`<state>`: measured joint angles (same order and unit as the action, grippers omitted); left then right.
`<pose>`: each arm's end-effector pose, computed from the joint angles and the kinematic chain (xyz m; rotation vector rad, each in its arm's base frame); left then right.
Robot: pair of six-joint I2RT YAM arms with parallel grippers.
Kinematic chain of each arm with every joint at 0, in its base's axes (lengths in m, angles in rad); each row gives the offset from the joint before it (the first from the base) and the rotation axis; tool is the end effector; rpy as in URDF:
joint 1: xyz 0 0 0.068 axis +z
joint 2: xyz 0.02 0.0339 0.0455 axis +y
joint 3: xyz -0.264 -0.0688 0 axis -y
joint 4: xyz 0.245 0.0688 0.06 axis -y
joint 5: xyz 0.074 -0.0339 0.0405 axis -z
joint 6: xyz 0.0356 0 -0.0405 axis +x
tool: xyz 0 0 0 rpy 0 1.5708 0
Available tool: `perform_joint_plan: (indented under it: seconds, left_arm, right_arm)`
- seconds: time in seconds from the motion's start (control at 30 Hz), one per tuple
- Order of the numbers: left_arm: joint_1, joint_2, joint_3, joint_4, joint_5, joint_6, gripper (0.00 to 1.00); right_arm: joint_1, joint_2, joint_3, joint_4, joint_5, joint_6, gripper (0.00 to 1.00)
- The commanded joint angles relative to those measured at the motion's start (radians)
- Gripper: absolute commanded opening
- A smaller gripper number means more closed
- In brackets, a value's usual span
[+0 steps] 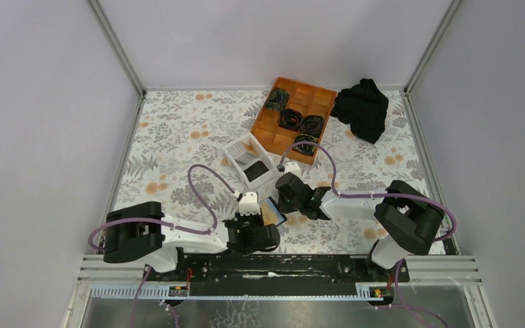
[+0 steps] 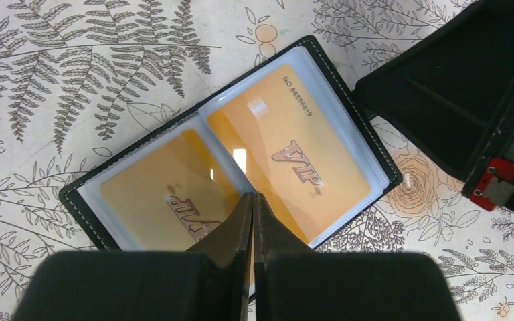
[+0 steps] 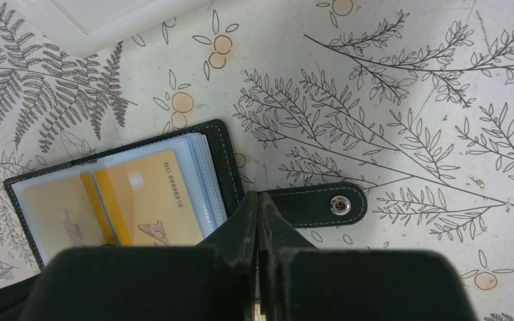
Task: Put the credit cards into the card holder
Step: Insert the credit card into the card holder.
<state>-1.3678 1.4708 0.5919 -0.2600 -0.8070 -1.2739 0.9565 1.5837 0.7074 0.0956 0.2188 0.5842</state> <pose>0.0731 -0.2274 0.1362 -0.1050 2.2587 -0.2408 0.1813 0.2436 0.1511 -0.3337 2.3616 0.5040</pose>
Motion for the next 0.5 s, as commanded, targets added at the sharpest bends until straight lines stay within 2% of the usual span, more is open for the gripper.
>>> perform_joint_plan:
  seconds: [0.0,0.47]
  left_arm:
    - [-0.002,0.029,0.039,0.044,-0.014,0.044,0.02]
    - [0.026,0.055,0.059,0.079,-0.010,0.078,0.03]
  right_arm:
    - [0.008,0.008,-0.007,-0.007,0.004,0.002,0.00]
    - [0.012,0.010,-0.016,0.001,-0.003,0.007,0.00]
